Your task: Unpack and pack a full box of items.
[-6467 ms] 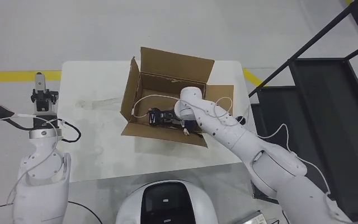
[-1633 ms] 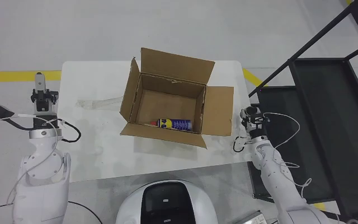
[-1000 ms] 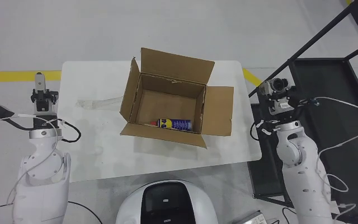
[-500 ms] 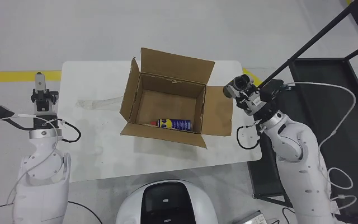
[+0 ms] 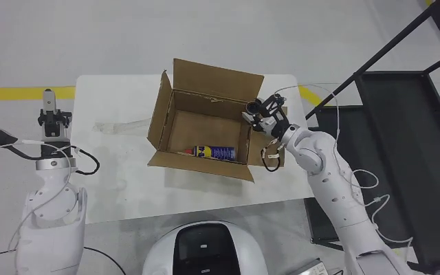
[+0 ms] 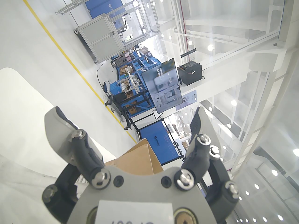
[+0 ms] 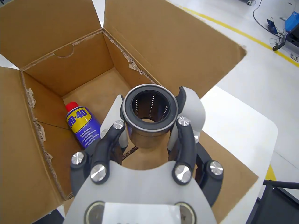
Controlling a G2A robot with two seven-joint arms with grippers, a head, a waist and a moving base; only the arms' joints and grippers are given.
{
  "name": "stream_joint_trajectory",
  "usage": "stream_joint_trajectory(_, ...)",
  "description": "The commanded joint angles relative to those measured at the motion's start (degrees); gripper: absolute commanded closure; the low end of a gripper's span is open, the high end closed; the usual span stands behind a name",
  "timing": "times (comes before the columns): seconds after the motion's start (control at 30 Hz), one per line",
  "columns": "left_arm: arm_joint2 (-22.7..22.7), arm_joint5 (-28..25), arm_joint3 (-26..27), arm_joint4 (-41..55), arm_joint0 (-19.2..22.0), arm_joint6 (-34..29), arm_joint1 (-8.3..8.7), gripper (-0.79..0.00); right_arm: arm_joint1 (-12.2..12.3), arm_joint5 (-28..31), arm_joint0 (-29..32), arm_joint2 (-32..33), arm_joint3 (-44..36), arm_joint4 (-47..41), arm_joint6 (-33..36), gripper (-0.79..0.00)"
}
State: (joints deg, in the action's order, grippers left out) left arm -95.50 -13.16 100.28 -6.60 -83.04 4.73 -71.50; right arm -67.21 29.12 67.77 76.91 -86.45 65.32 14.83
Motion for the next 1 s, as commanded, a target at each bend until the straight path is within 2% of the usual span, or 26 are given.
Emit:
stream_joint_trajectory(0.0,0.0,0.0,0.0,0.0,0.0,0.0,0.0,-0.785,-0.2,-0.4,-1.1,-1.2,0.8,-0.1,0.0,0.0)
stream_joint_trajectory(0.17,0.0,0.0,0.0,0.0,0.0,0.0,0.0,-0.785,-0.6,-1.2,-2.3,-3.5,0.2,-0.2,-0.8,0.0)
stream_joint_trajectory(0.83,0.0,0.0,0.0,0.0,0.0,0.0,0.0,-0.785,-0.7,-1.6,-2.3,-3.7,-0.2,0.0,-1.0,0.0)
stream_joint_trajectory(0.97,0.0,0.0,0.0,0.0,0.0,0.0,0.0,-0.785,-0.9,0.4,-4.4,-5.9,-0.5,0.8,-0.7,0.0)
